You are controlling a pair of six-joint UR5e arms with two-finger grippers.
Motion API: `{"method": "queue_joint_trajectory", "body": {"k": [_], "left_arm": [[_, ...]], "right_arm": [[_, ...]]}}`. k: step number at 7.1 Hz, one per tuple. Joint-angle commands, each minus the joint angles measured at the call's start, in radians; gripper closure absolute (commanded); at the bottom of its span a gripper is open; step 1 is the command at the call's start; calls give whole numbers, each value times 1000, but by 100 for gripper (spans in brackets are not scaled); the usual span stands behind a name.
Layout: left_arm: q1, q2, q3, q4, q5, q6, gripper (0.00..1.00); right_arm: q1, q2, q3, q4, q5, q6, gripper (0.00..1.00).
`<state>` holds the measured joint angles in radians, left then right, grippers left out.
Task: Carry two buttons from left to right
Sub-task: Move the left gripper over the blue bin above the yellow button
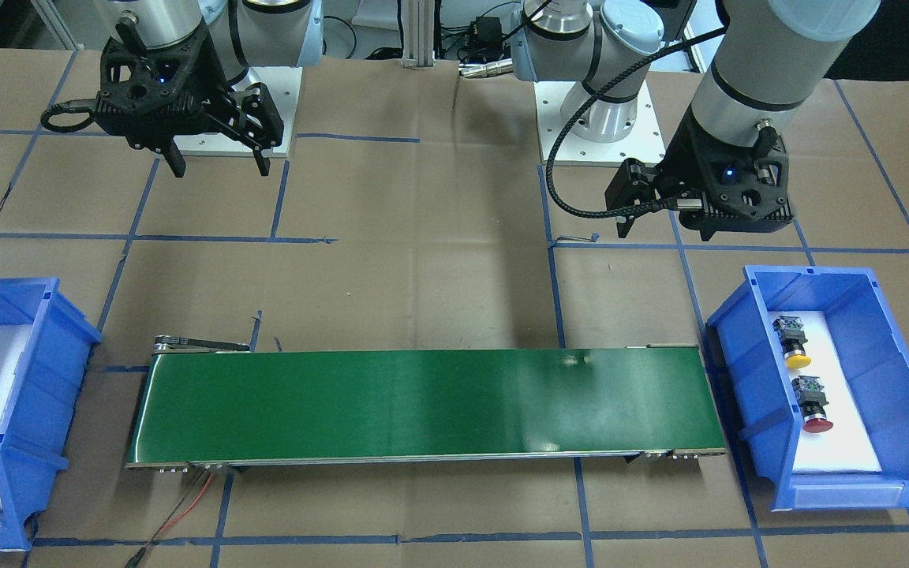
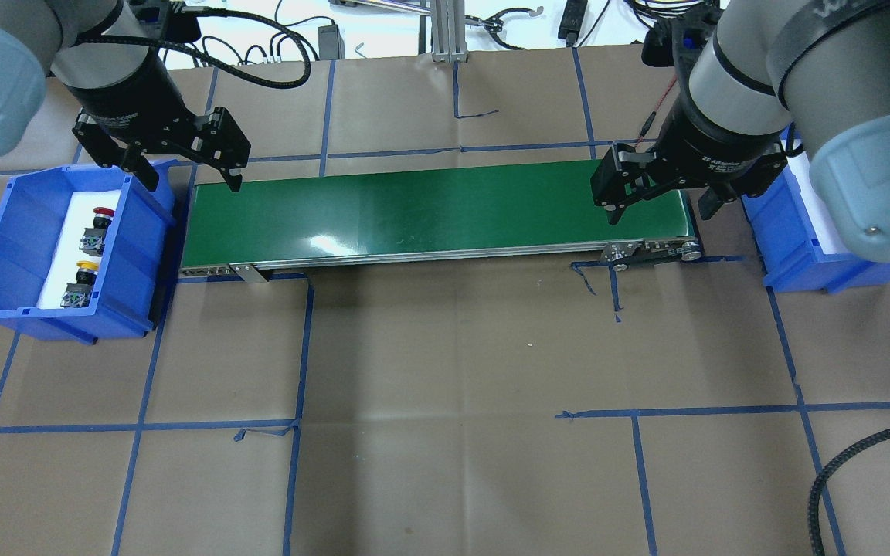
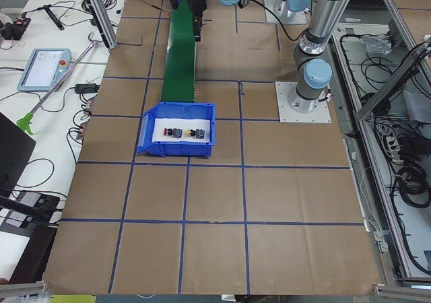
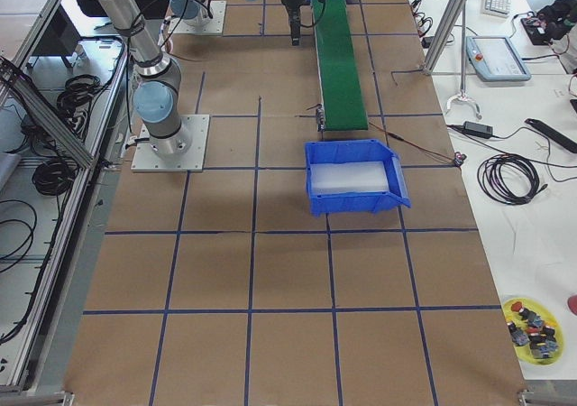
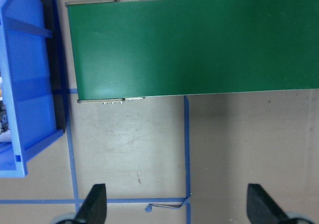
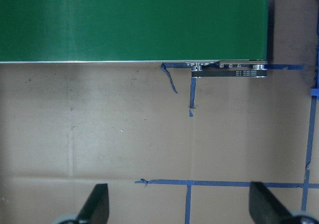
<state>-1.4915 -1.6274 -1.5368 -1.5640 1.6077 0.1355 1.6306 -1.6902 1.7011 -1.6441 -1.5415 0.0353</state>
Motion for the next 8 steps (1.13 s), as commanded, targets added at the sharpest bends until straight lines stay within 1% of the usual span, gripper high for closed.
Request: {"method": "queue_joint_trajectory", "body": {"k": [1, 2, 4, 5, 6, 7, 8], "left_arm": [[188, -11, 1, 9, -3, 183, 0], [279, -23, -5, 10, -2, 290, 0], [435, -54, -3, 18, -3, 389, 0], [506, -89, -2, 69, -5, 467, 1], [540, -124, -9, 100, -6, 495, 1], [540, -135, -35, 154, -15, 497, 1], [543, -141, -43, 166, -15, 497, 1]], "right_arm": [[0, -2, 0, 0, 0, 0, 0], [0, -3, 0, 0, 0, 0, 0], [0, -5, 0, 1, 0, 0, 0], [0, -3, 0, 1, 0, 0, 0], [0, -5, 0, 1, 0, 0, 0], [0, -2, 0, 1, -2, 0, 0], [0, -2, 2, 1, -3, 0, 0]]}}
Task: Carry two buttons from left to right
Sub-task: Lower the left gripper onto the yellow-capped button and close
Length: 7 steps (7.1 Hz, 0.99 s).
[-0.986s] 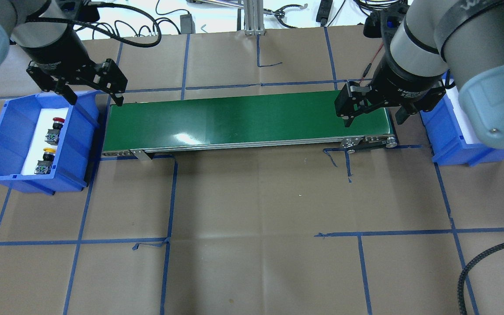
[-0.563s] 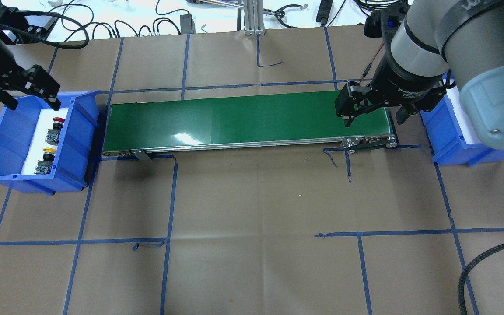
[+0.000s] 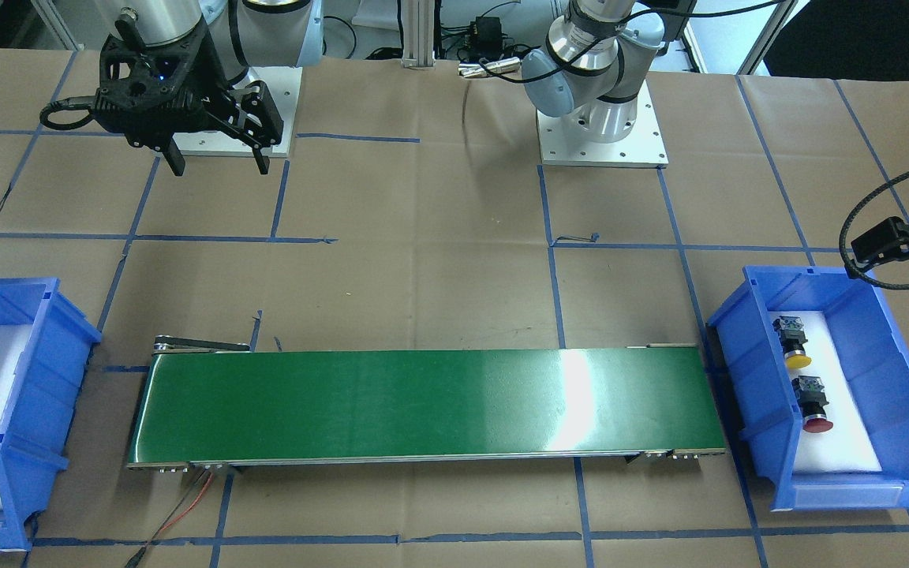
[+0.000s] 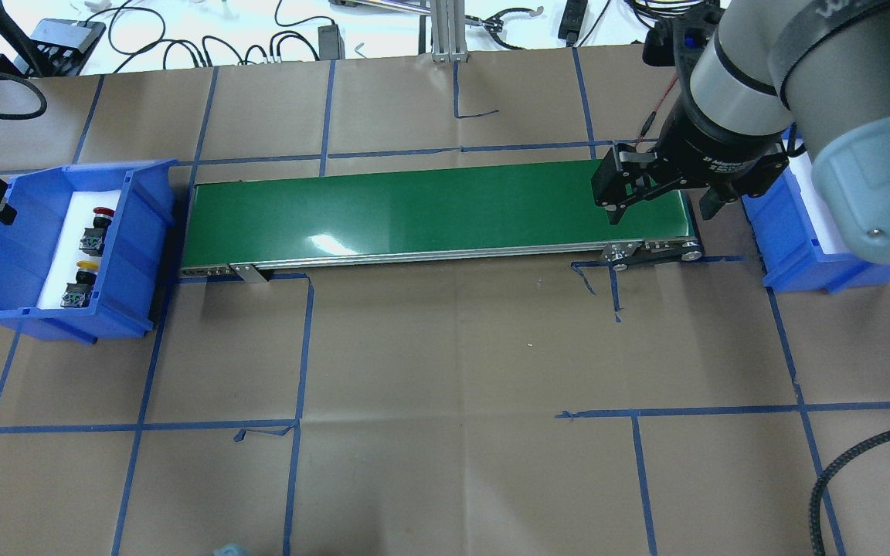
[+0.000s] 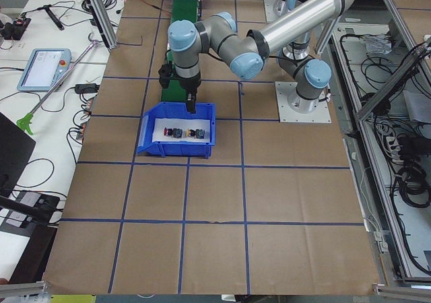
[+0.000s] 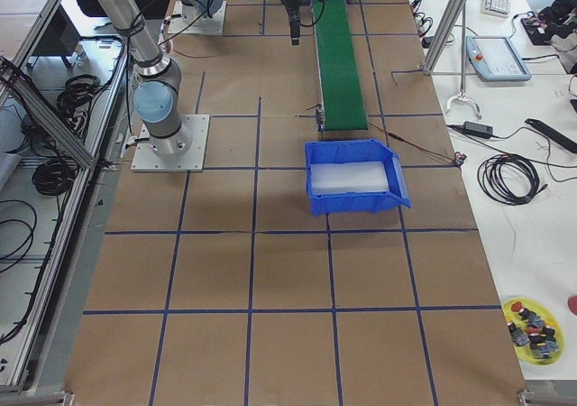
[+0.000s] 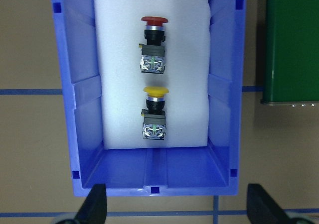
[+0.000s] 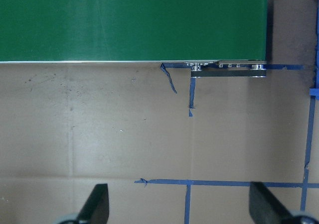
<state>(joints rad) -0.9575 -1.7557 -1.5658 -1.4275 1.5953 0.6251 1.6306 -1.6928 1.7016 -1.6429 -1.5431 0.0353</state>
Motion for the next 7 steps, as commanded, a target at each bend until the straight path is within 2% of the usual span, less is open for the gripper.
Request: {"method": "queue_joint_trajectory", "body": {"k": [1, 3, 5, 7], "left_arm": [[9, -18, -42, 45, -3, 7, 1], [11, -18, -167, 212, -5, 7, 2], [14, -18, -285, 330, -11, 7, 2], [16, -27, -361, 427, -14, 8, 2]], "right_arm": [[0, 1, 1, 2, 0, 0, 0], [0, 1, 1, 3, 0, 0, 0], [0, 1, 0, 3, 0, 0, 0], [0, 1, 1, 3, 0, 0, 0]]}}
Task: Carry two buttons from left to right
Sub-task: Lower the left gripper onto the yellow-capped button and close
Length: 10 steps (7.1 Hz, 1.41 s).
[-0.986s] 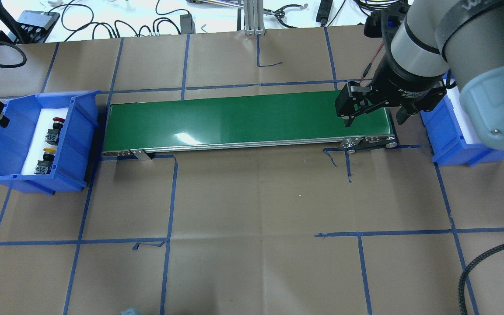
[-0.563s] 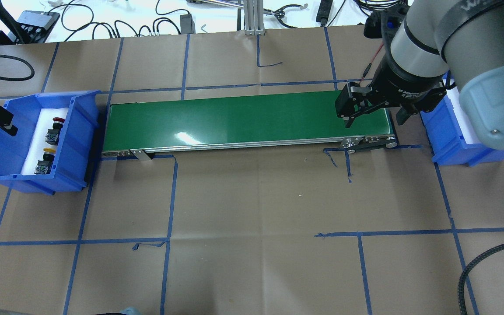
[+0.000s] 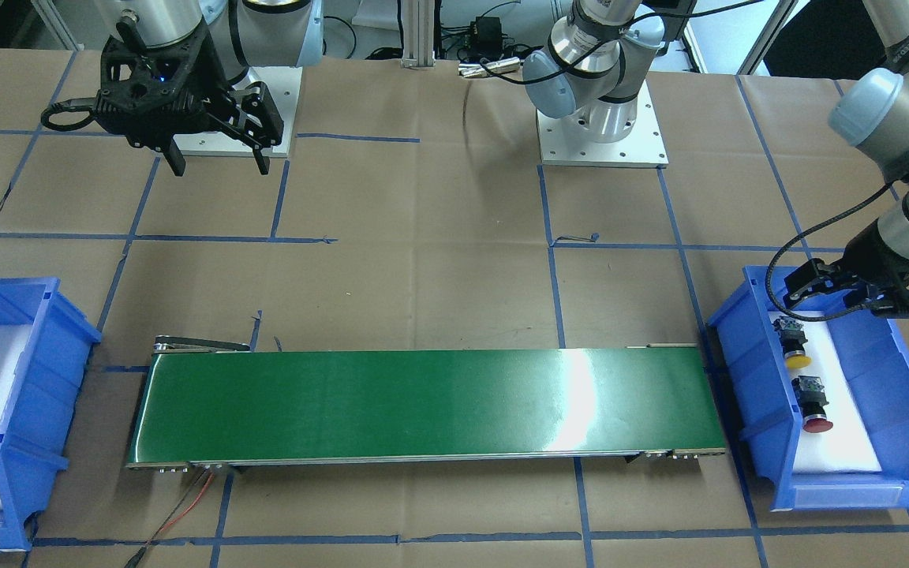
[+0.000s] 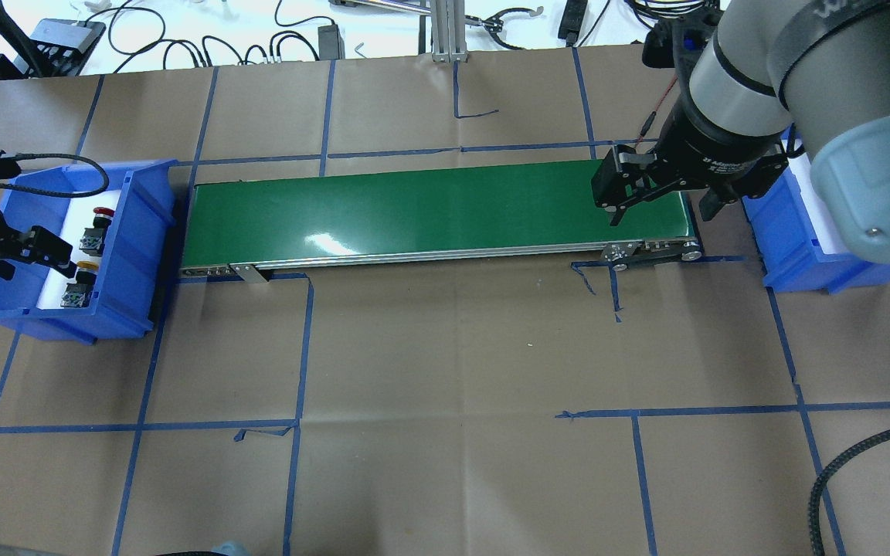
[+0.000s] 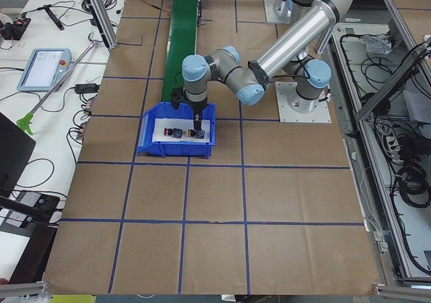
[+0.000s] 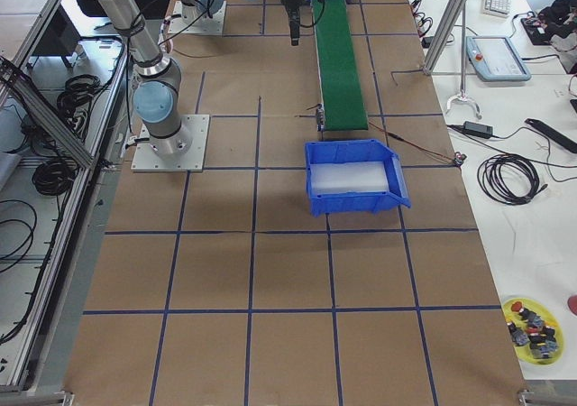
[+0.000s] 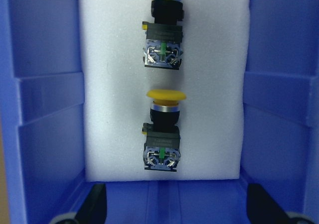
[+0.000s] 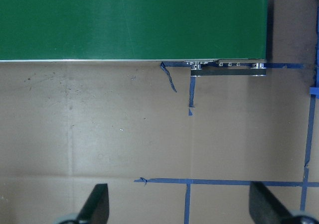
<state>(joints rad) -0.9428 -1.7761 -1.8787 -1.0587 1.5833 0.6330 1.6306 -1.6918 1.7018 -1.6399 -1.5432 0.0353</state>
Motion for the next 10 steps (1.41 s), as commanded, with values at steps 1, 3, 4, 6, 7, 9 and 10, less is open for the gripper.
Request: {"method": "queue_joint_trajectory", "body": {"k": [1, 3, 4, 6, 7, 9, 10], "left_arm": [[1, -29, -48, 71, -2, 1, 2], [1, -63, -50, 94, -3, 1, 2], [5, -75, -49, 98, -2, 1, 3], [24, -92, -51, 108, -2, 1, 3], [25, -98, -54, 123, -2, 1, 3], [22, -141, -53, 169, -3, -1, 2], [21, -137, -51, 172, -3, -1, 3]], "right_arm": [[0, 1, 1, 0, 2, 0, 0], [0, 1, 1, 0, 0, 0, 0], [0, 1, 1, 0, 0, 0, 0], [0, 1, 1, 0, 0, 0, 0], [0, 1, 1, 0, 0, 0, 0], [0, -2, 1, 2, 0, 0, 0], [0, -3, 2, 2, 2, 0, 0]]}}
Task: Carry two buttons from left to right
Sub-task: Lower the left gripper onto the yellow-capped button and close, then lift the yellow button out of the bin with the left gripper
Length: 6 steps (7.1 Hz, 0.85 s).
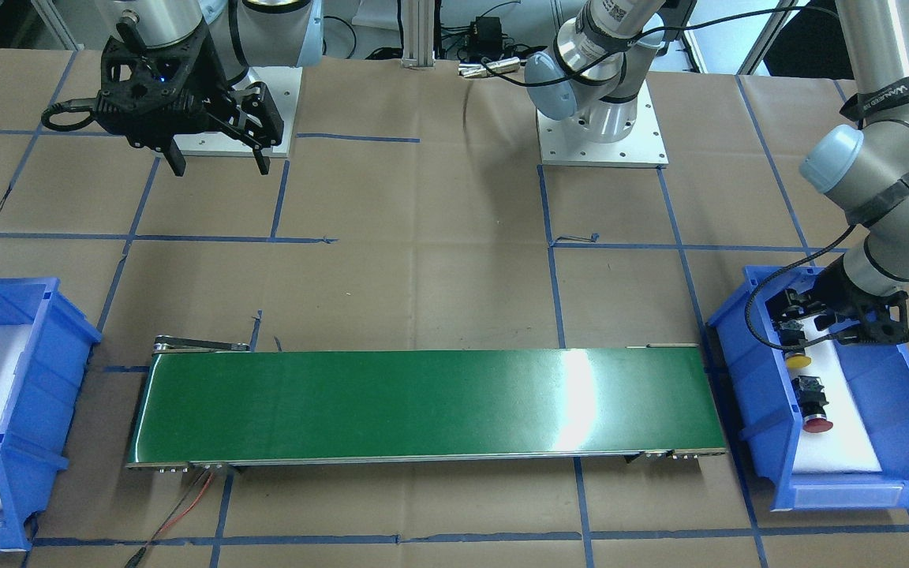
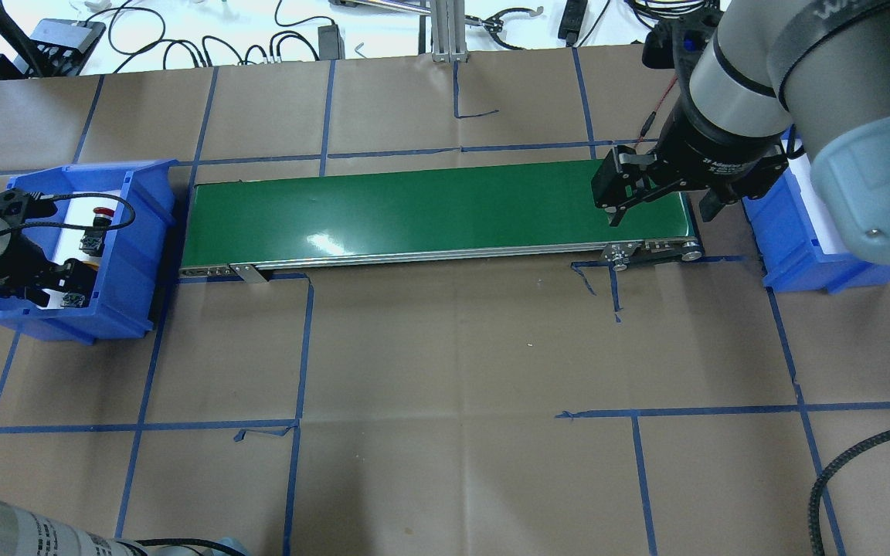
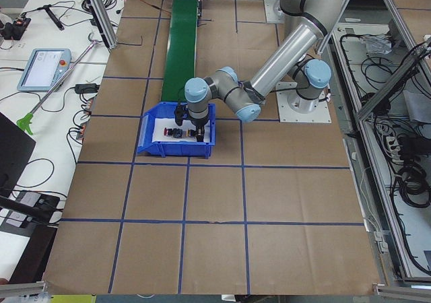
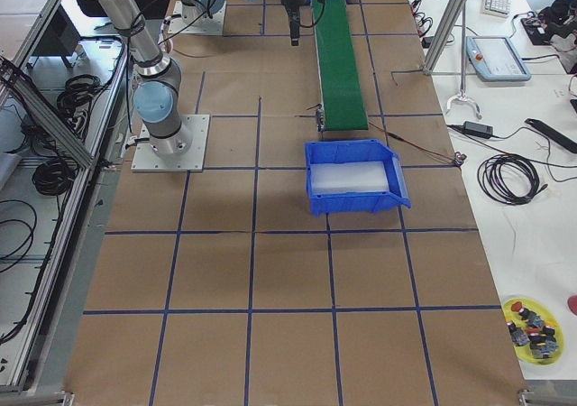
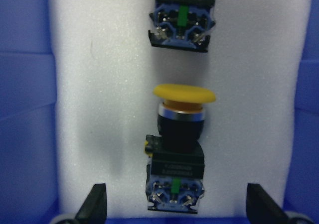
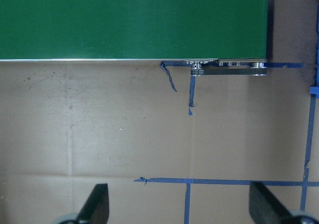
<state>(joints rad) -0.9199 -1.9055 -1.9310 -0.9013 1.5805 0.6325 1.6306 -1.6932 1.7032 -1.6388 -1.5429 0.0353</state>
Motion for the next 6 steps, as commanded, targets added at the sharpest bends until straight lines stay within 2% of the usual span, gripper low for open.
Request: {"method": "queue_joint_trajectory", "body": {"k": [1, 4, 6], "left_arm": [[-2, -17, 3, 19, 0, 1, 8], [-2, -15, 7, 21, -11, -1, 58], [-3, -1, 9, 21, -11, -8, 84]], "right_arm": [[0, 0, 1, 1, 1, 0, 0], [0, 0, 1, 1, 1, 0, 0], [0, 0, 1, 1, 1, 0, 0]]}}
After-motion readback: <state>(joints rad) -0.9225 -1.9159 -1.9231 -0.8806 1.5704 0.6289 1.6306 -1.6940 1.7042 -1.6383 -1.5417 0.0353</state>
